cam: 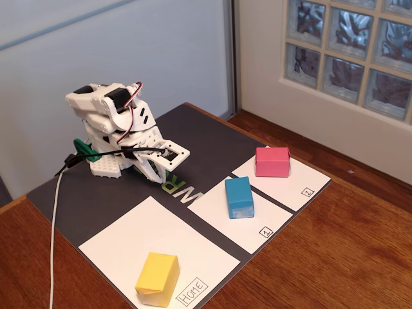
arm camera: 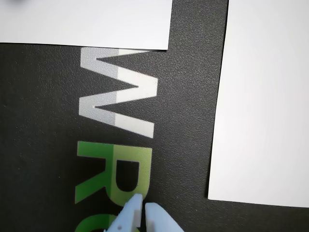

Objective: Move box blue to home

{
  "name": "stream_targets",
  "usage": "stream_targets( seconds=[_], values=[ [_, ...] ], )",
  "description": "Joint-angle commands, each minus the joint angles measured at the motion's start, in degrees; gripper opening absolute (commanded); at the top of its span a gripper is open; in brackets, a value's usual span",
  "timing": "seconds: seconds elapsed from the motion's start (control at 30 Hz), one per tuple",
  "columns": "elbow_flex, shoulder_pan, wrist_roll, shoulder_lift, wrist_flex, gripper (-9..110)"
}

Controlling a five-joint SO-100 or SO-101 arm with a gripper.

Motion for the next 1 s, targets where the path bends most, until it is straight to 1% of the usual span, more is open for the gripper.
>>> stream_targets(
  seconds=[0.0, 0.6, 0.8, 0.97],
  values=[
    [0.26, -0.09, 0.09, 2.99, 3.34, 0],
    [0.26, -0.97, 0.09, 2.99, 3.34, 0],
    [0.26, 1.93, -0.7, 2.37, 2.9, 0],
    [-0.79, -1.41, 2.64, 2.99, 3.25, 0]
  ],
)
